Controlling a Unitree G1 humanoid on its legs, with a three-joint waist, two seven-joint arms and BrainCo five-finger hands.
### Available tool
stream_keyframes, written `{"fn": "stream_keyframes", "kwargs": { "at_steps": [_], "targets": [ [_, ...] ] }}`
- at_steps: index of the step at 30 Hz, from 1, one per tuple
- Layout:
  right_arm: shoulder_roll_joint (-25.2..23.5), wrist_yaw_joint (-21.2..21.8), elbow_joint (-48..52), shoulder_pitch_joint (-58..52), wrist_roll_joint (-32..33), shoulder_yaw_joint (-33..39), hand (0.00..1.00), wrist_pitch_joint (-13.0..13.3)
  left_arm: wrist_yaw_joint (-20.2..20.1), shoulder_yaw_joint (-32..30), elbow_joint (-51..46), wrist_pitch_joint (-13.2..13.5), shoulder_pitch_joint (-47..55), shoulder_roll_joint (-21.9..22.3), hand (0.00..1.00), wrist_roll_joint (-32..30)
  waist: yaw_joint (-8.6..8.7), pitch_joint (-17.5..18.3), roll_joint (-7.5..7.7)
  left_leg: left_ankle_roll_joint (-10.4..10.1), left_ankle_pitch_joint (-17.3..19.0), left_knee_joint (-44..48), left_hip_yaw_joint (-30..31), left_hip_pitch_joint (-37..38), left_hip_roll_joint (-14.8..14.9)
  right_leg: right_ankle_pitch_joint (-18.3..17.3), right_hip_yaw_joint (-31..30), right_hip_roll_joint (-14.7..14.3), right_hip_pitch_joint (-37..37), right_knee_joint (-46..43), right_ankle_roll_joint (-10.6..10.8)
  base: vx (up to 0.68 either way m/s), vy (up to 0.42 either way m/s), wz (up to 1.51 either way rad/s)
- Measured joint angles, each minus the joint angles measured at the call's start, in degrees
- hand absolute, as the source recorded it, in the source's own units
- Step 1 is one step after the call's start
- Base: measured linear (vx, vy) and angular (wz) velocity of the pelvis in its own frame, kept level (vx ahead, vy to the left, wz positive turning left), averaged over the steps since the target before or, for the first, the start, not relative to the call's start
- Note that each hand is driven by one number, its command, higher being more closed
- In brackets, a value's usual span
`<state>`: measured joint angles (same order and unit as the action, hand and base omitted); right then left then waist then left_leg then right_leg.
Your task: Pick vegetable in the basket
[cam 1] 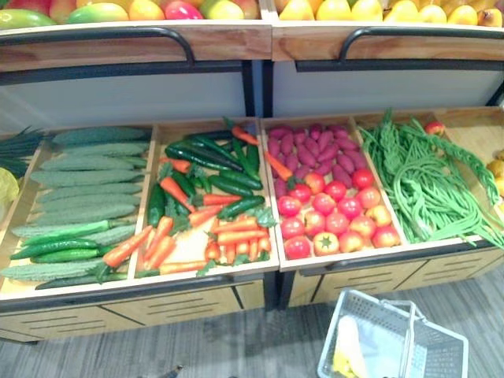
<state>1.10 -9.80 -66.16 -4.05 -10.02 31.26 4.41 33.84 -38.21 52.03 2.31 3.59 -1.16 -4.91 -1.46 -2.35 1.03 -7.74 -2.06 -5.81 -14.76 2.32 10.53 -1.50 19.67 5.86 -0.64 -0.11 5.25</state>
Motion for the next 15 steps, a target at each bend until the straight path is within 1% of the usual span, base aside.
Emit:
{"fn": "stream_keyframes", "kwargs": {
  "at_steps": [2, 3, 4, 5, 6, 7, 8, 9, 10, 11, 13, 15],
  "targets": [
    [0.1, 0.0, 0.1, 0.0, 0.0, -0.4, 1.0, -0.1, 1.5, -2.1, -6.9, -0.4, 0.1, -1.2, 0.0, 0.2, 0.0, 0.1, -0.03, 0.0, 0.1, 0.0, -0.3, 0.1, 0.0, 0.0, -0.4, -0.1, 0.1, 0.0, 0.0, 0.02, 0.0, -0.07],
    [0.1, 0.0, 0.1, -0.1, 0.0, -0.5, 1.0, -0.1, 2.0, -2.2, -9.1, -0.4, 0.1, -1.6, 0.0, 0.1, -0.01, 0.1, 0.02, 0.0, 0.2, 0.0, -0.4, 0.1, 0.0, 0.0, -0.5, -0.1, 0.1, 0.0, 0.0, 0.03, 0.005, -0.05],
    [0.2, 0.0, 0.1, -0.1, 0.0, -0.9, 1.0, 0.0, 2.9, -1.9, -13.7, -0.5, 0.1, -2.8, 0.0, -1.5, -0.09, 0.3, 0.03, 0.0, 0.2, 0.0, -0.5, 0.1, 0.0, 0.0, -0.6, -0.1, 0.2, 0.0, 0.0, 0.02, 0.003, -0.04],
    [0.2, 0.0, 0.1, -0.2, 0.0, -1.0, 1.0, 0.0, 3.3, -1.4, -15.9, -0.5, 0.2, -3.5, 0.0, -3.1, -0.12, 0.4, 0.03, 0.0, 0.2, 0.0, -0.5, 0.1, 0.0, 0.1, -0.7, -0.1, 0.2, 0.0, 0.0, 0.03, 0.003, -0.04],
    [0.2, 0.1, 0.4, -0.4, 0.0, -2.0, 1.0, 0.0, 3.9, 0.4, -20.7, -1.0, 0.6, -5.2, 0.0, -6.2, -0.14, 0.6, -0.08, 0.0, 0.2, 0.0, -0.6, 0.3, -0.1, 0.4, -0.7, -0.1, 0.2, 0.0, -0.1, 0.05, 0.005, -0.05],
    [0.4, 0.1, 0.6, -0.7, 0.0, -2.6, 1.0, 0.2, 4.1, 2.6, -25.8, -1.6, 1.2, -7.1, 0.0, -10.7, -0.19, 0.9, -0.19, 0.0, 0.3, 0.1, -0.8, 0.7, -0.2, 0.4, -1.0, -0.1, 0.1, 0.0, -0.1, 0.05, 0.007, -0.07],
    [0.6, 0.2, 0.6, -0.7, 0.0, -2.9, 1.0, 0.2, 4.1, 3.7, -28.0, -1.9, 1.5, -8.0, 0.0, -13.1, -0.2, 0.9, -0.26, 0.0, 0.3, 0.1, -0.9, 0.8, -0.2, 0.4, -1.1, 0.0, 0.1, 0.0, -0.1, 0.04, 0.01, -0.08],
    [0.8, 0.3, 0.7, -1.0, 0.0, -3.4, 1.0, 0.8, 4.0, 5.7, -32.0, -2.4, 1.7, -9.6, 0.0, -18.4, -0.19, 1.1, -0.51, 0.1, 0.3, 0.1, -1.1, 0.9, -0.4, 0.4, -1.2, 0.1, 0.0, 0.0, -0.1, 0.01, 0.012, -0.05],
    [0.9, 0.4, 0.7, -1.2, 0.0, -3.8, 1.0, 1.1, 3.9, 7.4, -34.7, -2.4, 1.8, -11.0, 0.0, -20.9, -0.18, 1.2, -0.64, 0.1, 0.3, 0.0, -1.1, 0.9, -0.4, 0.4, -1.2, 0.1, 0.0, 0.0, 0.0, -0.01, 0.015, -0.05],
    [1.2, 0.5, 0.8, -1.5, 0.1, -4.7, 1.0, 1.3, 3.4, 9.3, -37.9, -2.3, 1.8, -13.2, 0.0, -26.4, -0.14, 1.3, -0.82, 0.2, 0.4, 0.0, -1.4, 0.9, -0.5, 0.5, -1.4, 0.2, -0.1, 0.0, 0.0, -0.01, 0.012, -0.06],
    [1.3, 0.6, 1.2, -1.9, 0.1, -5.1, 1.0, 1.4, 3.0, 11.4, -40.2, -2.0, 1.7, -15.8, 0.0, -30.3, -0.09, 1.5, -1.04, 0.5, 0.6, 0.0, -1.8, 1.0, -0.6, 0.6, -1.6, 0.2, -0.1, 0.1, 0.1, -0.01, 0.011, -0.07],
    [1.5, 0.8, 1.3, -2.3, 0.4, -5.4, 1.0, 1.6, 2.2, 13.2, -40.8, -1.3, 1.7, -17.6, 0.0, -32.5, 0.06, 1.7, -1.23, 0.6, 0.7, 0.0, -1.9, 1.0, -0.7, 0.7, -1.9, 0.3, 0.1, 0.1, 0.2, -0.01, 0.011, -0.05]
  ]
}}
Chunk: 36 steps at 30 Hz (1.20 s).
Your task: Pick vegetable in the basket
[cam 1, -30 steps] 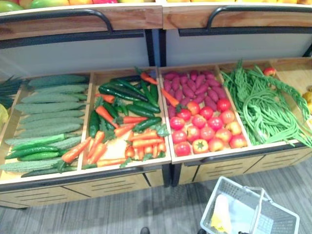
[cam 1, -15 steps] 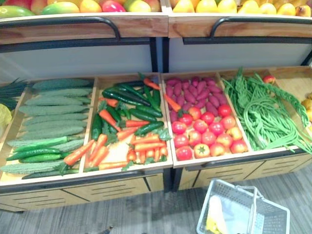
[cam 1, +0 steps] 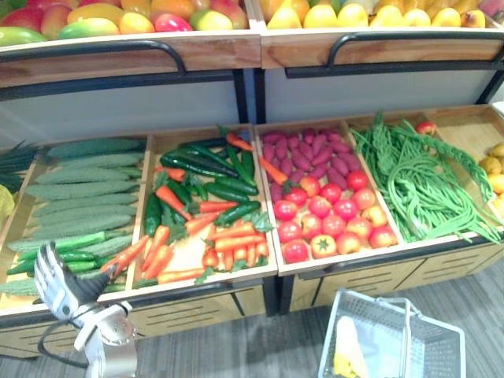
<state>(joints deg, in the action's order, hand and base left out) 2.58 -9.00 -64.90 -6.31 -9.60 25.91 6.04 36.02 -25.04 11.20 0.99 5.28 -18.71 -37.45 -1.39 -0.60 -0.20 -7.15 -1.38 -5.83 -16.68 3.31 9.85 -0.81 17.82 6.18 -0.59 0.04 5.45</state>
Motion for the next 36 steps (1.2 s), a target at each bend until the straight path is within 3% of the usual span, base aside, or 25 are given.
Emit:
{"fn": "stream_keyframes", "kwargs": {
  "at_steps": [5, 9, 16, 21, 36],
  "targets": [
    [0.9, 0.9, 0.1, -0.2, 0.6, -1.7, 1.0, 0.1, -4.2, 8.5, -0.5, 3.3, 0.1, -5.2, 0.0, -2.5, -0.05, 0.1, -0.17, 0.1, 0.2, 0.0, -1.4, -0.1, -0.2, 0.8, -1.4, 0.0, 0.5, 1.2, 0.1, 0.0, 0.006, -0.14],
    [1.0, 2.0, 1.5, -0.3, 0.6, -2.2, 1.0, 0.1, -10.5, 18.3, -0.4, 7.5, -0.8, -11.8, 0.0, -4.4, 0.5, 0.1, -0.42, 0.0, 0.4, 0.0, -2.7, -0.1, -0.3, 1.1, -2.6, -0.1, 1.4, 1.5, 0.2, 0.03, -0.001, -0.14],
    [1.2, 2.0, 3.2, 0.2, 0.6, -4.0, 1.0, 0.1, -16.5, 27.9, 5.5, 10.1, -6.6, -15.7, 0.0, -4.5, 1.56, -0.3, -1.05, -0.4, 0.7, 0.2, -5.4, -0.6, -0.2, 2.1, -5.2, -0.4, 3.6, 2.0, 0.0, 0.03, -0.01, -0.21],
    [1.5, 2.0, 4.4, 0.4, 0.6, -4.4, 1.0, 0.1, -18.9, 31.9, 9.8, 10.2, -11.7, -16.6, 0.0, -6.2, 2.78, -1.0, -1.68, -0.4, 0.7, 0.3, -6.5, -1.1, -0.2, 2.2, -6.0, -0.5, 4.6, 2.0, 0.0, 0.02, -0.018, -0.1],
    [1.5, 1.9, 7.3, 0.6, 0.6, -4.9, 1.0, -0.4, -20.7, 33.8, 17.7, 7.6, -17.0, -16.7, 0.0, -6.2, 2.66, -2.7, -2.14, -0.5, 0.7, 0.4, -9.4, -2.3, 0.0, 2.7, -8.6, -0.6, 7.7, 1.5, -0.2, -0.01, -0.036, -0.09]
  ]
}}
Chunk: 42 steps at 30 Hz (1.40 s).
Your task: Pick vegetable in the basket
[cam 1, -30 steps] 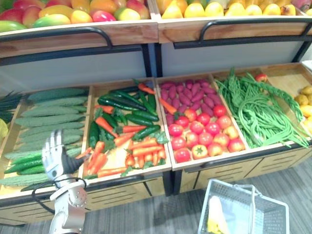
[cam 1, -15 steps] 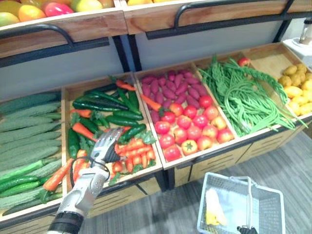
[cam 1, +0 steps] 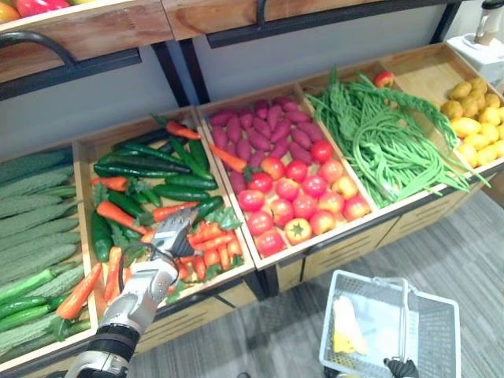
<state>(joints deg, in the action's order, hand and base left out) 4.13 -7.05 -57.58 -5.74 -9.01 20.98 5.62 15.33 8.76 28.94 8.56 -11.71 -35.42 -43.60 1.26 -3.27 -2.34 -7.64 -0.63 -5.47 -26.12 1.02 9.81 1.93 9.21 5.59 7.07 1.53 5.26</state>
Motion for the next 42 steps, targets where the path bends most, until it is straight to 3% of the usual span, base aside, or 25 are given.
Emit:
{"fn": "stream_keyframes", "kwargs": {
  "at_steps": [8, 20, 21, 36, 42],
  "targets": [
    [0.4, 0.0, 0.4, 1.1, 0.0, 0.6, 1.0, -0.3, -0.5, -0.2, 3.5, -1.5, -1.2, 0.0, 0.0, 0.0, -0.16, -1.0, -0.22, 0.0, 0.0, 0.0, -0.1, -1.3, -0.1, 0.0, -0.3, 0.1, 2.1, -1.4, 0.0, -0.03, -0.036, -0.01],
    [0.5, -0.2, 0.9, 2.9, 0.0, 1.1, 1.0, -0.3, -0.8, 0.5, 4.9, -1.6, -3.6, 0.0, 0.0, 0.0, -0.32, -3.3, -0.28, 0.1, 0.0, 0.0, -1.0, -2.9, -0.2, 0.0, -1.2, 0.2, 4.9, -2.5, 0.0, 0.0, -0.033, -0.04],
    [0.5, -0.2, 0.9, 3.1, 0.0, 1.1, 1.0, -0.3, -0.8, 0.6, 5.5, -1.6, -4.2, 0.1, 1.0, 0.0, -0.32, -3.5, -0.28, 0.1, 0.0, 0.0, -1.2, -3.0, -0.2, 0.0, -1.3, 0.2, 5.0, -2.6, 0.0, 0.01, -0.02, -0.09],
    [0.6, -0.8, 1.6, 4.1, 0.0, 1.0, 1.0, -0.3, -0.4, 2.0, 9.0, -2.8, -7.6, 0.5, 1.0, 0.0, -1.46, -5.1, -0.02, 0.0, 0.4, 0.1, -3.8, -3.6, 0.0, 0.0, -3.8, 0.0, 7.8, -3.9, 0.0, 0.01, -0.034, -0.08],
    [0.7, -0.8, 1.1, 4.6, -0.1, 1.0, 1.0, -0.4, -0.6, 0.1, 10.2, -3.2, -6.8, 0.5, 1.0, -0.2, -1.56, -5.4, 0.34, 0.1, 2.9, 4.0, -6.1, -3.0, 0.5, 0.0, -6.3, 0.1, 7.5, -4.8, 0.0, 0.01, -0.021, -0.21]
  ]
}}
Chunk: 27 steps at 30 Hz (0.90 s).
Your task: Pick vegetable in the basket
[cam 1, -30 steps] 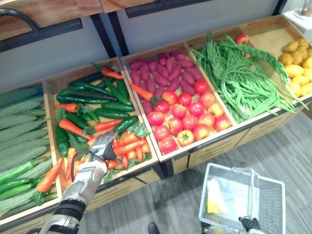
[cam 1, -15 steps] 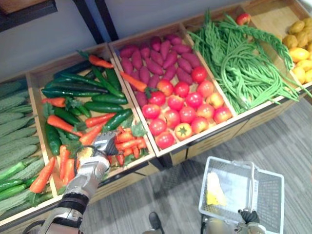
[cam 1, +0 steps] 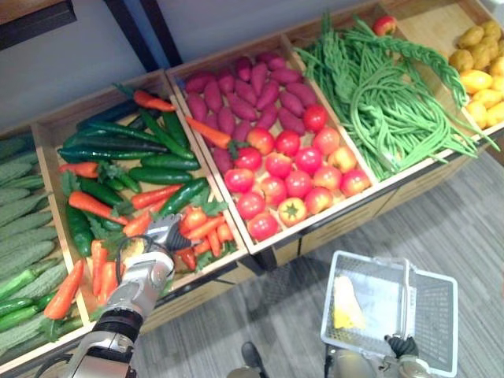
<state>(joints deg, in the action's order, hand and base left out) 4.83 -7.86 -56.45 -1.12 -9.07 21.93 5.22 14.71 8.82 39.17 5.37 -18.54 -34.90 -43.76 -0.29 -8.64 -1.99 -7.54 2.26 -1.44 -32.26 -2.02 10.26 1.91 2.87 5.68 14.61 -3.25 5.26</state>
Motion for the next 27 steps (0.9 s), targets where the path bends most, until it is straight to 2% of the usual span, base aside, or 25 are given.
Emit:
{"fn": "stream_keyframes", "kwargs": {
  "at_steps": [8, 14, 18, 22, 24, 27],
  "targets": [
    [1.4, 0.0, -0.9, -0.7, -0.1, 0.3, 1.0, -0.9, -0.4, -1.4, -2.2, -0.6, 0.5, 0.0, 1.0, -0.6, 0.37, 0.0, 0.0, 0.3, -0.2, 0.0, 3.3, 1.6, -0.4, 0.0, 3.1, 0.6, -3.8, 0.7, 0.0, -0.01, -0.018, 0.18],
    [1.5, -0.2, -1.0, -1.6, -1.3, 1.4, 1.0, -1.5, -0.3, -2.8, -11.7, -0.5, 2.6, -1.7, 1.0, -2.6, -0.13, 0.8, -0.1, 0.9, -0.8, -0.5, 6.4, 2.3, -1.0, 0.0, 6.4, 1.6, -6.6, 1.5, 0.1, -0.01, -0.01, 0.28],
    [1.5, -0.3, -0.8, -2.9, -2.2, 1.9, 1.0, -1.5, -0.1, -3.1, -19.4, -0.4, 4.7, -1.8, 1.0, -2.6, -0.7, 2.6, -0.13, 1.1, -1.5, -1.6, 7.1, 3.1, -1.5, 0.0, 7.3, 1.7, -8.0, 2.4, 0.1, 0.01, -0.014, 0.12],
    [1.8, -0.2, -0.2, -4.0, -2.6, 2.2, 1.0, -2.1, 0.0, -2.2, -27.5, 2.0, 7.3, -3.2, 1.0, -2.6, -0.69, 4.8, 0.03, 1.0, -2.1, -3.3, 7.5, 4.5, -1.6, 0.1, 7.8, 1.6, -9.2, 3.1, 0.2, 0.01, -0.009, 0.05],
    [3.1, 0.2, 0.8, -4.3, -4.9, 2.1, 1.0, -2.1, 0.0, -0.8, -30.1, 3.7, 7.9, -4.1, 1.0, -2.6, -0.67, 5.5, -0.02, 1.0, -2.2, -3.6, 7.3, 4.6, -1.7, 0.1, 7.6, 1.6, -9.2, 3.1, 0.2, 0.0, -0.021, -0.05],
    [7.9, 1.2, 4.6, -4.5, -8.9, -0.2, 1.0, -2.1, -0.1, 1.0, -32.9, 6.3, 8.9, -4.2, 1.0, -2.4, -0.49, 5.7, -0.06, 1.0, -2.2, -3.9, 5.7, 5.8, -1.8, 0.3, 6.0, 1.6, -9.2, 3.2, 0.6, -0.02, -0.016, -0.26]
  ]
}}
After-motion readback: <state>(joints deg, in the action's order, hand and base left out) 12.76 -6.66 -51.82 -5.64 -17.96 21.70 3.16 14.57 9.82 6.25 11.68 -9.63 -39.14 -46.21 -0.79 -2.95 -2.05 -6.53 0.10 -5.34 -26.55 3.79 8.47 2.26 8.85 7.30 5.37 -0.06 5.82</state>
